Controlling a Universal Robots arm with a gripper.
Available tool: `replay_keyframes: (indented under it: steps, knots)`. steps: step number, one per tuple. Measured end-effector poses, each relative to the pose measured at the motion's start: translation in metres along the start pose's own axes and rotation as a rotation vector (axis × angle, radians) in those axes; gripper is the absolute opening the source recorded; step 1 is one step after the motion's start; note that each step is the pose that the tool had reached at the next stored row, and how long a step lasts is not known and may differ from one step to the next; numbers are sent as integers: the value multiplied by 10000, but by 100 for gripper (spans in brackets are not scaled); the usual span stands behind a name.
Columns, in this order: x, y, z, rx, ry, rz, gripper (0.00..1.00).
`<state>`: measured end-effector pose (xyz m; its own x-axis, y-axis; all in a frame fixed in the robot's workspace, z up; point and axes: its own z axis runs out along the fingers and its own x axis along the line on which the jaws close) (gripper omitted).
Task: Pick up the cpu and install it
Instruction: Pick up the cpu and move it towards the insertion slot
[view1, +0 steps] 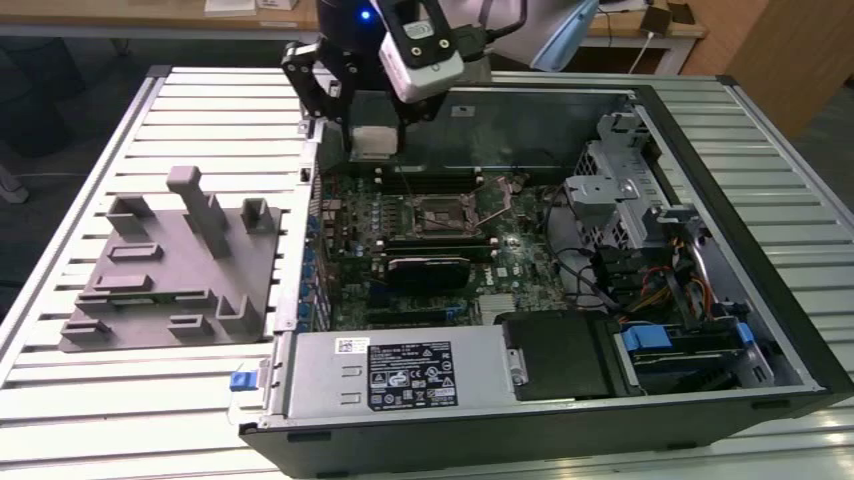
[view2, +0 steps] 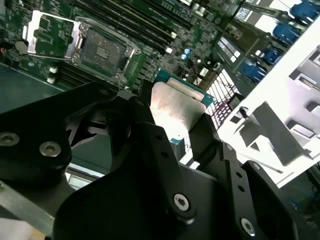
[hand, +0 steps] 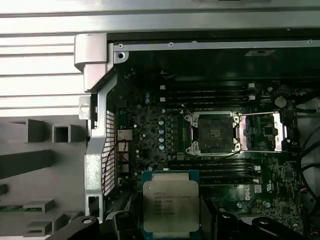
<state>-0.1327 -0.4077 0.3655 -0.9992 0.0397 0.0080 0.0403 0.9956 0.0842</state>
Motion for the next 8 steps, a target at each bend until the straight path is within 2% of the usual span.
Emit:
replay_keyframes:
  steps: [4, 8]
  knots:
    - [-123, 3, 24, 2, 45, 5, 55]
    - [-218, 1, 85, -1, 57, 6, 55]
